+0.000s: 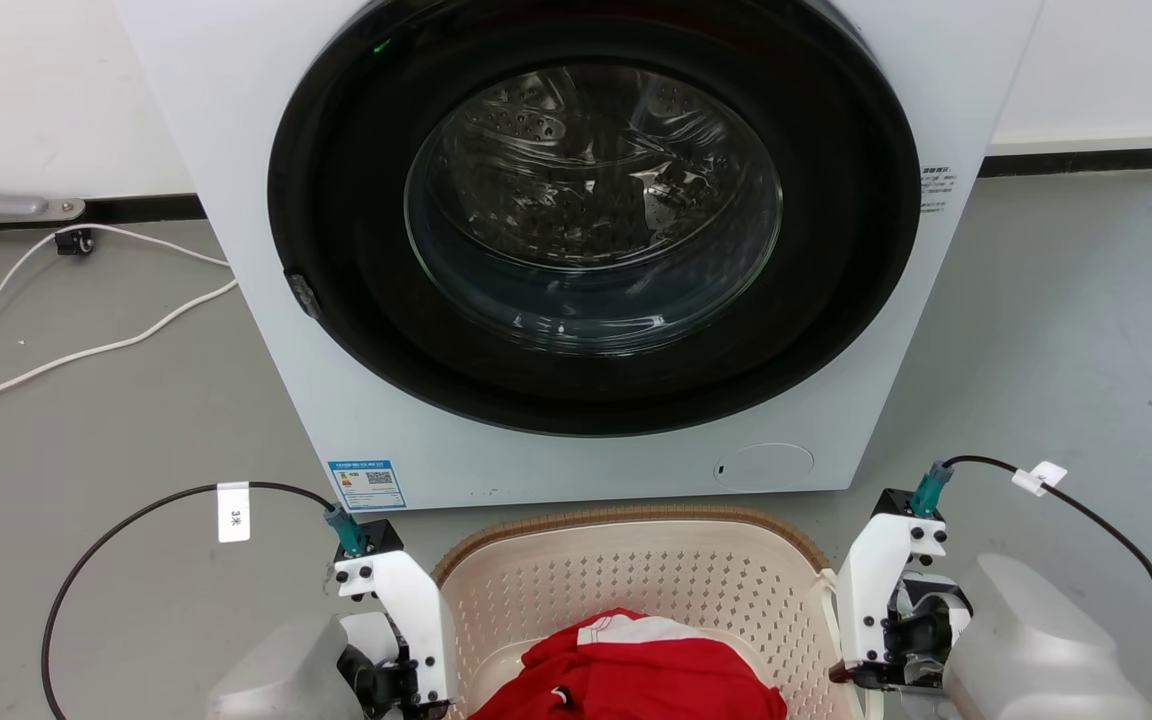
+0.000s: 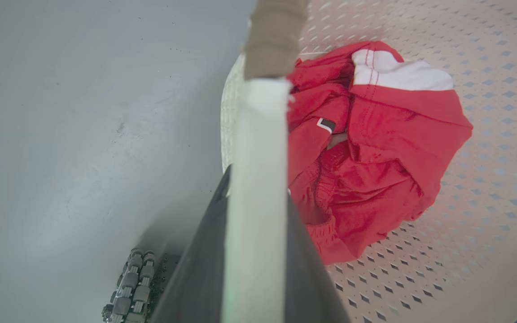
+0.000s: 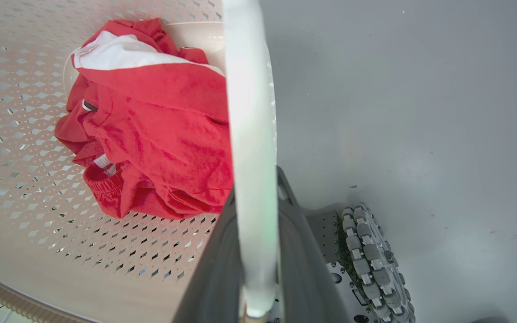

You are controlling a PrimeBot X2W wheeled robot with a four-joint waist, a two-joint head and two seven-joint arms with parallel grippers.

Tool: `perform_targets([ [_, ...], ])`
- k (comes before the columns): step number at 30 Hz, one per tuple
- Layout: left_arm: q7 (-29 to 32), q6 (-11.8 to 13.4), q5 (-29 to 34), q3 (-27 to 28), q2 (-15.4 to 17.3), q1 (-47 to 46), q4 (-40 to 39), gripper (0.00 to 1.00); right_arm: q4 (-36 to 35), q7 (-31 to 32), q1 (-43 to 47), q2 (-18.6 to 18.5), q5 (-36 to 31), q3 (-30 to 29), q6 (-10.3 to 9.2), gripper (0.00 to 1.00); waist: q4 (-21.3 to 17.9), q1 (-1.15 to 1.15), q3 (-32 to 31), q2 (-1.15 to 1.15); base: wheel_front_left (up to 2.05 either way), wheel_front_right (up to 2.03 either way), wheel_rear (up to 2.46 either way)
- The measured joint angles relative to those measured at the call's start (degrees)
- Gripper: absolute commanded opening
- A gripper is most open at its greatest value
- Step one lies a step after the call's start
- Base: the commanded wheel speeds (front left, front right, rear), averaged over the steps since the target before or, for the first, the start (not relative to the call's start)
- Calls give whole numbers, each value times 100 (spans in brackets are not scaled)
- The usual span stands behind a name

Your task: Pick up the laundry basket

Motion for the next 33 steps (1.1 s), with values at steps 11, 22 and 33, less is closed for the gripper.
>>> perform_targets([
  [11, -29, 0, -29, -49, 20, 0, -1, 0, 0, 12, 0, 2, 126, 64, 0, 0, 6, 0, 21, 0, 0, 0, 0],
  [22, -70, -1, -68, -102, 34, 15, -4, 0, 0, 3, 0, 2, 169, 118, 0, 0, 4, 0, 23, 0, 0, 0, 0],
  [33, -108, -1, -96, -166, 45, 15, -12, 0, 0, -2, -1, 5, 177, 142, 0, 0, 16, 0, 46, 0, 0, 0, 0],
])
